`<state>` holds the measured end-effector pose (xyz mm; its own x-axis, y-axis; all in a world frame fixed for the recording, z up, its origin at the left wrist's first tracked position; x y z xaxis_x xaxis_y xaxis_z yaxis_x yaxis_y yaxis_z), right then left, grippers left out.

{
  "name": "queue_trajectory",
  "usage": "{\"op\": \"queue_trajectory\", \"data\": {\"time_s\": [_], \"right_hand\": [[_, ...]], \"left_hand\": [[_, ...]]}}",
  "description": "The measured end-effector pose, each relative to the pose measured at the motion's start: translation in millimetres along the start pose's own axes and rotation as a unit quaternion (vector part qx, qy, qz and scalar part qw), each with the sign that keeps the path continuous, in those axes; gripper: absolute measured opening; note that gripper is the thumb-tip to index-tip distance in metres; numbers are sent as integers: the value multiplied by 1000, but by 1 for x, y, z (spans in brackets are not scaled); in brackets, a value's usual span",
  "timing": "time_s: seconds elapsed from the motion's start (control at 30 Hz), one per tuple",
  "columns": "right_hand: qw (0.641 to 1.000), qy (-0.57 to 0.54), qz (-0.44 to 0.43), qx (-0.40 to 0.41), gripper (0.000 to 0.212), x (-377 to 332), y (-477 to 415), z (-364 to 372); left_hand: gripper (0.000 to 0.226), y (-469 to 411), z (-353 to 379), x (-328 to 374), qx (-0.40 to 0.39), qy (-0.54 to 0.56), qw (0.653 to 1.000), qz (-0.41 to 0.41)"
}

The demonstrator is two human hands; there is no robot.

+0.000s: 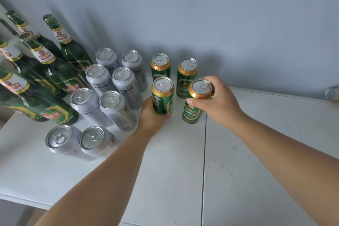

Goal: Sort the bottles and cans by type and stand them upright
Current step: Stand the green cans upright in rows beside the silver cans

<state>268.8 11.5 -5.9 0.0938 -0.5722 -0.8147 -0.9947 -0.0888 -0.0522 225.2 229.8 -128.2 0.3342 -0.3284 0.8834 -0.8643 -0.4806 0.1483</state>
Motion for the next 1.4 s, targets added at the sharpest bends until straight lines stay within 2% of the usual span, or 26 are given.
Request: {"op": "queue_trajectory", "data": {"time_s": [0.1,0.17,0.3,0.4,0.63,0.8,0.87,0.97,1.27,1.4], "right_hand": [[1000,7,3,-3,59,-1,-3,9],[1000,10,4,-10,59,-1,-4,13],[999,24,-5,-30,61,0,-5,20],[999,31,-13,-38,62,0,-8,23],[998,29,-32,-51,71,2,-13,31],[996,27,-36,-78,69,-4,-15,31],[996,24,-30,-77,71,-4,-15,31],[997,21,-24,-73,72,-3,-14,30],[997,1,-1,-78,76,-2,-9,33],[997,-7,5,-77,76,-3,-6,34]], "left_hand": [[65,-2,-1,-5,3,22,1000,9],[75,-1,1,-6,6,16,1000,19],[90,4,5,-7,58,-6,998,16],[85,6,6,-3,81,-3,997,19],[72,3,-4,-17,52,59,997,17],[69,2,-10,-18,15,3,996,83],[69,3,-11,-16,17,-39,993,109],[67,3,-11,-17,21,-47,991,124],[68,-2,-7,-30,30,-55,990,127],[67,2,-7,-27,26,-24,994,101]]}}
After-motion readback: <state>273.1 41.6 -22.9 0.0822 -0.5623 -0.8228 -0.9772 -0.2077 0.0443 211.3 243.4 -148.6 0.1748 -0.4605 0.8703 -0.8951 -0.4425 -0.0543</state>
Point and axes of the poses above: each hand's wrist, its own y-axis away from the middle knuckle, its own z-axis out of the palm, x = y × z, the point moved 6 cm from there along -y, towards the middle knuckle, and after that the axes turned 8 degrees about x, right-handed, at the moved point
